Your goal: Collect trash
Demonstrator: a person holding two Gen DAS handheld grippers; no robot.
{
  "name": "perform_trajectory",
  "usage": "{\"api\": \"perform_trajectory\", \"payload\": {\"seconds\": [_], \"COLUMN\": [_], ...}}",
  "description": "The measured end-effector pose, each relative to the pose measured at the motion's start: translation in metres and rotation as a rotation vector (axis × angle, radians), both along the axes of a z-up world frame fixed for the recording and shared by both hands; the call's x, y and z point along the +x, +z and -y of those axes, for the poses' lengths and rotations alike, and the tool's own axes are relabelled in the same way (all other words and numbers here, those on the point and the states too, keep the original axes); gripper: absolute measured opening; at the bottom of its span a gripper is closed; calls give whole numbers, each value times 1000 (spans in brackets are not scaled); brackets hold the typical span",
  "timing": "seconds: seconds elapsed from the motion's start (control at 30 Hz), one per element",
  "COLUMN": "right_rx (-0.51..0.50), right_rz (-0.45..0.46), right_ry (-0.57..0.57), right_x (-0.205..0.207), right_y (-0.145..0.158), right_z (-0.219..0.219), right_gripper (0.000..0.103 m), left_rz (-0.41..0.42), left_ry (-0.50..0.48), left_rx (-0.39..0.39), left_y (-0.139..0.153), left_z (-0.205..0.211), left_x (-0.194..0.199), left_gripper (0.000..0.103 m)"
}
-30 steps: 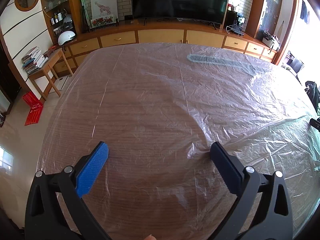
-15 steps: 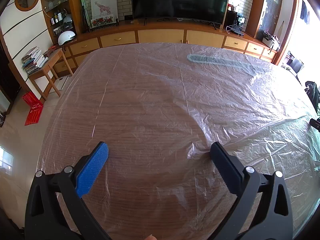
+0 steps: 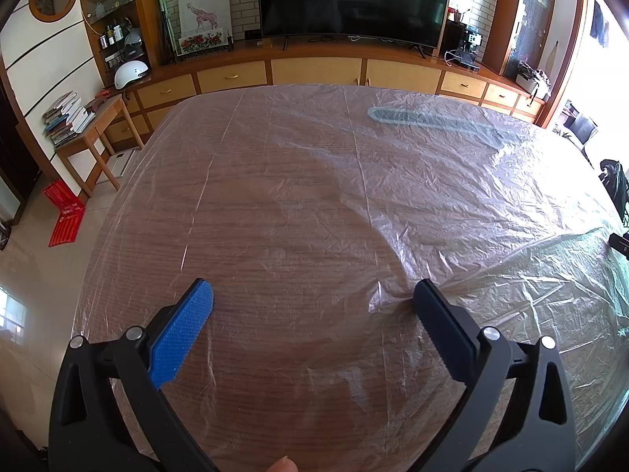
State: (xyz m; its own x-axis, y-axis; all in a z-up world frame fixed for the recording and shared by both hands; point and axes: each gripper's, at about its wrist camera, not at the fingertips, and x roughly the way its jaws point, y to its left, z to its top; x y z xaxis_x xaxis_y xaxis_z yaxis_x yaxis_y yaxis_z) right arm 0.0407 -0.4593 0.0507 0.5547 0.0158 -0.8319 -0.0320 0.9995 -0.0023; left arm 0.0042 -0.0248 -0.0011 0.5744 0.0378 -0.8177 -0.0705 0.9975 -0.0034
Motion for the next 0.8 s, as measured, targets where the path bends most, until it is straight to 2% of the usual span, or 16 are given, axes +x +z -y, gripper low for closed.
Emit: {"api": "perform_trajectory", "payload": {"seconds": [0.8], "right_rx": [0], "right_rz": [0], "right_ry": [0], "right_x": [0], "right_y": [0], "right_z": [0], "right_gripper": [99], "left_rz": [0], "left_ry": [3], "left_rx": [0], "left_y": [-1], "left_z": [-6], "left_x": [0], "left_gripper": [102]}}
